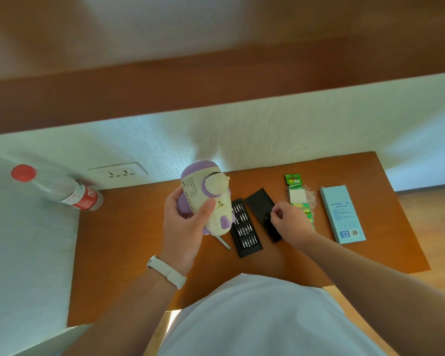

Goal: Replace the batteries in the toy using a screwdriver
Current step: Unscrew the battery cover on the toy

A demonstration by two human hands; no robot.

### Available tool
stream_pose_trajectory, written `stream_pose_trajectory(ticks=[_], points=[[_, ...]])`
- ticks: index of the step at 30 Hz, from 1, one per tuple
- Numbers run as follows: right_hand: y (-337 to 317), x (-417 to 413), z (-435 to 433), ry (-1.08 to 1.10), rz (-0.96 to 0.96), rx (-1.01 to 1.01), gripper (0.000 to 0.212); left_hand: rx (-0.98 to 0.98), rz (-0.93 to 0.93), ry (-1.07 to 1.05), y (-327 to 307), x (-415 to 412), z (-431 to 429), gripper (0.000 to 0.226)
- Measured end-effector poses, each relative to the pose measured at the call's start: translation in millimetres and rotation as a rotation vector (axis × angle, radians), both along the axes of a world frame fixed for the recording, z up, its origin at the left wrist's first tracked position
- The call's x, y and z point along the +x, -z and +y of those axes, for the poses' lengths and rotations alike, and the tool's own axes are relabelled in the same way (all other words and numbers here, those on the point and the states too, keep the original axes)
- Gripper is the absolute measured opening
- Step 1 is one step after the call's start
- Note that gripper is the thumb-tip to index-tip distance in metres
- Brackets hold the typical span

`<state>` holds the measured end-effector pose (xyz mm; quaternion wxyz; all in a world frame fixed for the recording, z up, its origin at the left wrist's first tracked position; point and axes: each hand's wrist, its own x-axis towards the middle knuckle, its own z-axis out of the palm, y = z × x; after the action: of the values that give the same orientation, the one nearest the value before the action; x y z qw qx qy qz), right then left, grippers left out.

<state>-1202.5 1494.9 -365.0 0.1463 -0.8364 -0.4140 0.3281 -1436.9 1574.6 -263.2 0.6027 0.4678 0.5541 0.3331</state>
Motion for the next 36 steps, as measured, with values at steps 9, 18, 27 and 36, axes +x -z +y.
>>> stream_pose_trajectory(ticks=[9,18,27,36], points=[[-92.6,1.0,-10.2,0.053,0.174,0.189,0.007,0.081,-0.047,0.126,-23.0,8.6,-9.0,0.071],[-174.1,-34.5,-27.5,0.022,0.767,0.317,0.078,0.218,-0.149,0.226,-53.7,30.1,-29.1,0.057],[-207.2,-19.2,-44.2,0.006,0.855,0.456,0.09,0.316,-0.179,0.239,-82.8,55.2,-54.1,0.072],[-205.5,-0.4,-61.7,-0.121,0.849,0.588,0.07,0.334,-0.2,0.251,-89.0,79.5,-80.2,0.076]])
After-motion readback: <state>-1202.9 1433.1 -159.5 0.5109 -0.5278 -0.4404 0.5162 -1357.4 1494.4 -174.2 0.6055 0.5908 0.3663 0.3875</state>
